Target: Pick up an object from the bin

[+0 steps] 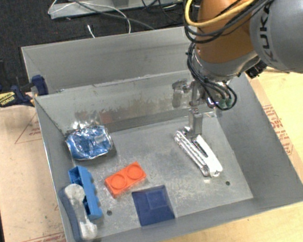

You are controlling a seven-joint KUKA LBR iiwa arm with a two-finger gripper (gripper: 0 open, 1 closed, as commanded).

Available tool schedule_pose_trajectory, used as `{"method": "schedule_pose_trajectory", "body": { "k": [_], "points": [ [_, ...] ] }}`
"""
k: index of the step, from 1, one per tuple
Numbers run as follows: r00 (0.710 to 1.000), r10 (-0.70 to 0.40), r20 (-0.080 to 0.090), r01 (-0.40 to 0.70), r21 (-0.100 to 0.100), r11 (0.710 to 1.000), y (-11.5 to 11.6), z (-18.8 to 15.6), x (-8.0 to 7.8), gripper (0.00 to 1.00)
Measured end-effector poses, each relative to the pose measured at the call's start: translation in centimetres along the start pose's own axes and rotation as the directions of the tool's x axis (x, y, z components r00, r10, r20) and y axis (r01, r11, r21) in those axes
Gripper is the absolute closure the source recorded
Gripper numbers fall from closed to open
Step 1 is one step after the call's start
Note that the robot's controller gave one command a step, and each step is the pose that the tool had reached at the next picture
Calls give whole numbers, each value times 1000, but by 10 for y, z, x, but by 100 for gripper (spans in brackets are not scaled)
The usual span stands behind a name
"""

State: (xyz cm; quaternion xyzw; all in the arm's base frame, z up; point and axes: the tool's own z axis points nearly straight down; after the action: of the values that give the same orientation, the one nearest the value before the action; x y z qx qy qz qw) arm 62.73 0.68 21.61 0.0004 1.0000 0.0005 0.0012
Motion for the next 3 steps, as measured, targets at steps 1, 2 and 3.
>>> {"method": "schedule_pose_trajectory", "body": {
  "k": [1,2,3],
  "points": [
    [1000,0,0,0,0,1000,0,0,0,100],
    [1000,0,0,0,0,1000,0,0,0,100],
    [999,-39,4,39,1,999,-1,4,1,100]
  ]
}}
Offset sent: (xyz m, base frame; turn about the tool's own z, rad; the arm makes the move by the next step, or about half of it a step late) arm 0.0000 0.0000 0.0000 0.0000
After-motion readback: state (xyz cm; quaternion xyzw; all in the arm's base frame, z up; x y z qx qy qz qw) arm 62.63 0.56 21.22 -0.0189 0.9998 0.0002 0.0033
